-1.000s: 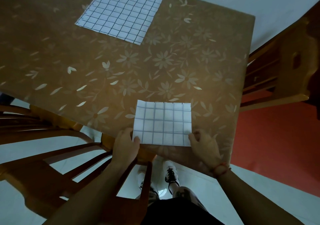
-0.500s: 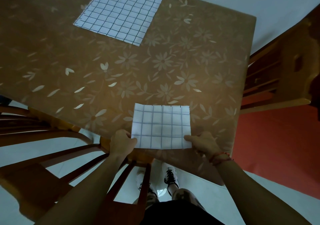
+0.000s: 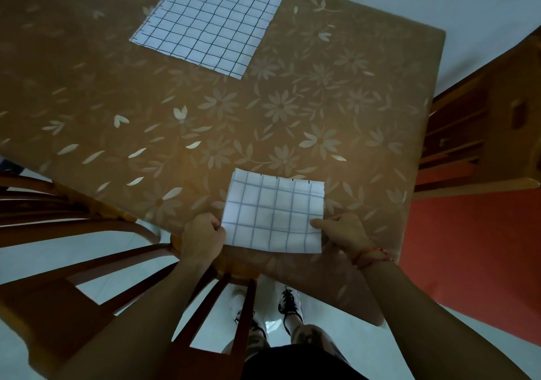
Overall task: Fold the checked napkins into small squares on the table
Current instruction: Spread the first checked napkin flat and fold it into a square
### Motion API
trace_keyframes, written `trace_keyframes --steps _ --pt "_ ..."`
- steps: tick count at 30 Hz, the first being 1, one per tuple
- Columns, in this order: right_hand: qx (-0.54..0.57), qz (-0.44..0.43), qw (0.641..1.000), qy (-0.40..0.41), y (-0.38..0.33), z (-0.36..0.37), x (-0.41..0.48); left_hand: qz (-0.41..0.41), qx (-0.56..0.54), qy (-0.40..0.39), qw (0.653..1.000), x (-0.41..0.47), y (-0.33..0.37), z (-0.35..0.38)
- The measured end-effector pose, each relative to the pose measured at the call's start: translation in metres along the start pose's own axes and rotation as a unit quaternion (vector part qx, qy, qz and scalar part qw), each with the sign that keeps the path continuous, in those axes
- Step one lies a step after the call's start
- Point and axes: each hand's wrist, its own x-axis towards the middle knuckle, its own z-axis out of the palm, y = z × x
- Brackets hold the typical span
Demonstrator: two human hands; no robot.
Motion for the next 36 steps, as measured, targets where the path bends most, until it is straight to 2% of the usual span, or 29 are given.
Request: trace_keyframes --steps 2,4,7,9,11,15,22,24,28,33,36 --pt "0.013 0.011 1.0 -0.018 0.0 0.001 -0.001 0.012 0.0 0.019 1.0 0.006 0.003 -0.003" --pt "0.035 0.024 0.998 -0.041 0.001 0.003 -0.004 0.057 -0.001 0.036 0.998 0.006 0.008 -0.004" --pt "0.104 0.054 0.99 -0.079 0.003 0.006 -0.01 0.172 0.049 -0.005 0.984 -0.012 0.019 0.006" --pt "0.148 0.074 0.981 -0.103 0.006 0.01 -0.016 0.261 0.093 -0.032 0.96 -0.031 0.023 0.025" --pt "0.182 0.089 0.972 -0.122 0.007 0.013 -0.02 0.302 0.138 -0.05 0.942 -0.048 0.025 0.047" --pt "0.224 0.091 0.957 -0.163 0.003 0.017 -0.031 0.282 0.203 -0.023 0.937 -0.062 0.027 0.077" --pt "0.234 0.002 0.943 -0.236 0.003 0.011 -0.044 0.262 0.155 0.022 0.952 -0.059 0.031 0.075" --pt "0.209 -0.027 0.955 -0.21 0.011 0.006 -0.037 0.279 0.139 0.019 0.95 -0.057 0.029 0.071" --pt "0.13 -0.097 0.986 -0.039 0.027 0.0 -0.017 0.378 0.125 0.015 0.917 -0.053 0.015 0.06" --pt "0.074 -0.271 0.96 -0.006 0.021 -0.004 -0.005 0.502 0.186 -0.027 0.844 -0.039 -0.003 0.04" --pt "0.027 -0.324 0.946 0.018 0.019 -0.001 -0.003 0.496 0.218 -0.018 0.84 -0.028 -0.007 0.031"
